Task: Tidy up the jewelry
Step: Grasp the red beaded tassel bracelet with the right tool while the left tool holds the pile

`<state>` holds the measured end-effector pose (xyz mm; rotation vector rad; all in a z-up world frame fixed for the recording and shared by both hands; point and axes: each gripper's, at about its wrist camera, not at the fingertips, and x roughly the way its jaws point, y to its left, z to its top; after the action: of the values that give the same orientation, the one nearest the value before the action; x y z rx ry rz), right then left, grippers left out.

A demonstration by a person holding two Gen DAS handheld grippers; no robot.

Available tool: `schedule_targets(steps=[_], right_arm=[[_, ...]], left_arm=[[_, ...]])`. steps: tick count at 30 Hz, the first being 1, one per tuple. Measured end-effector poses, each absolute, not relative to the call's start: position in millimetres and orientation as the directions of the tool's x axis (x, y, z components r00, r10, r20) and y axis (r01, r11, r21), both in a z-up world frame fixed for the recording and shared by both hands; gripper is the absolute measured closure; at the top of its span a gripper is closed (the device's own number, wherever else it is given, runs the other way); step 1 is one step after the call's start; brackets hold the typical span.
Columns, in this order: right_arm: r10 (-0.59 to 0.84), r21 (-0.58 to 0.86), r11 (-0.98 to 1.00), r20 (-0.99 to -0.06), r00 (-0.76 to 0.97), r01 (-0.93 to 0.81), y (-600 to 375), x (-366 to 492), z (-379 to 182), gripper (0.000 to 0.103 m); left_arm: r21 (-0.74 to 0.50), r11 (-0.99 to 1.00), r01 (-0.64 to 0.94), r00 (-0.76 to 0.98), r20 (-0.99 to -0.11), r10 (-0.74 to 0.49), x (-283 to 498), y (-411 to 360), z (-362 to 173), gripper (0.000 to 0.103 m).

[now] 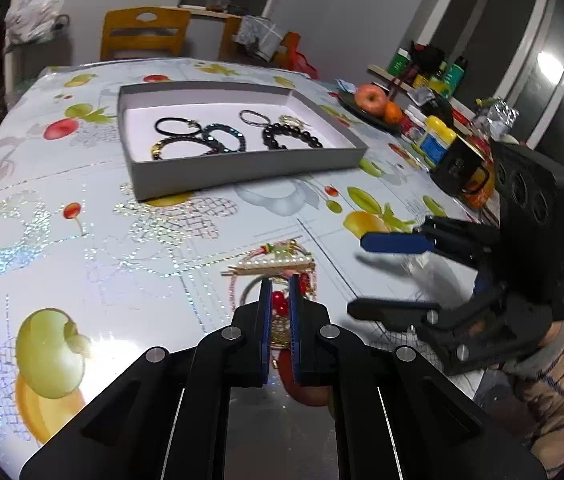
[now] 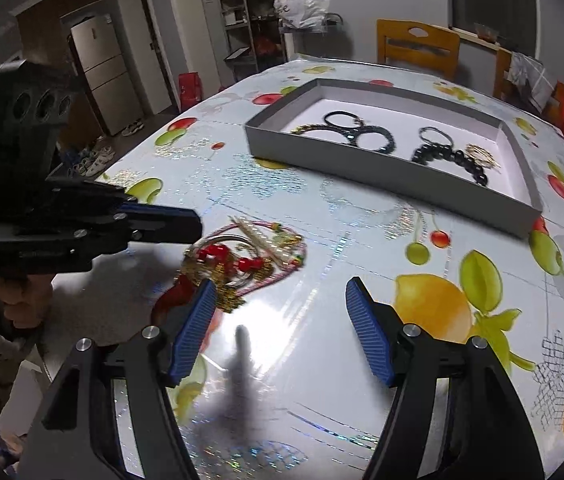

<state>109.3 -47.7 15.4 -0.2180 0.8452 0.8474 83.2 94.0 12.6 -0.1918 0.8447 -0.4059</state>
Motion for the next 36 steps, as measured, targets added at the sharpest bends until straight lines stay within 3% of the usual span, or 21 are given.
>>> schedule_targets(steps=[4,8,10,12,16,17,28,36], right_arm=[[0.583,0.144,0.635,-0.734,0.349,-0.759,-32,105,15,0.038],[0.585,0.139,0.614,-0.741,0.329,-0.777,-15,103,12,0.055],[0.575,0.129,0.608,-0.752,0.323,-0.784,-5,104,8,0.059],[0.563,0.121,0.609,-0.762,0.320,-0.784,0,106,6,0.074],[0.552,0.109,0.613,-0.768,0.325,-0.783,3,108,4,0.089],[0.556,0.113,0.612,-0.766,0.324,-0.783,2,108,5,0.098],[0.620,0.139,0.646,-0.669,0.409,-0.751,-42,102,47,0.099],[0.590,0.138,0.723,-0.634,0.501,-0.677,-93,108,62,0.100]], left_arm=[[-0.303,0.924,0.235,0.611,-0.693,-0.382,84,102,12,0.075],[-0.269,0.946,0.179,0.629,-0.708,-0.321,83,113,10,0.066],[-0.259,0.951,0.166,0.633,-0.712,-0.305,81,118,9,0.064],[-0.256,0.953,0.162,0.636,-0.712,-0.299,79,121,8,0.061],[-0.243,0.957,0.160,0.645,-0.708,-0.287,75,122,9,0.052],[-0.241,0.957,0.160,0.647,-0.707,-0.286,75,122,10,0.052],[-0.163,0.959,0.231,0.640,-0.718,-0.276,73,101,11,0.051],[-0.097,0.960,0.264,0.627,-0.739,-0.247,82,83,11,0.051]])
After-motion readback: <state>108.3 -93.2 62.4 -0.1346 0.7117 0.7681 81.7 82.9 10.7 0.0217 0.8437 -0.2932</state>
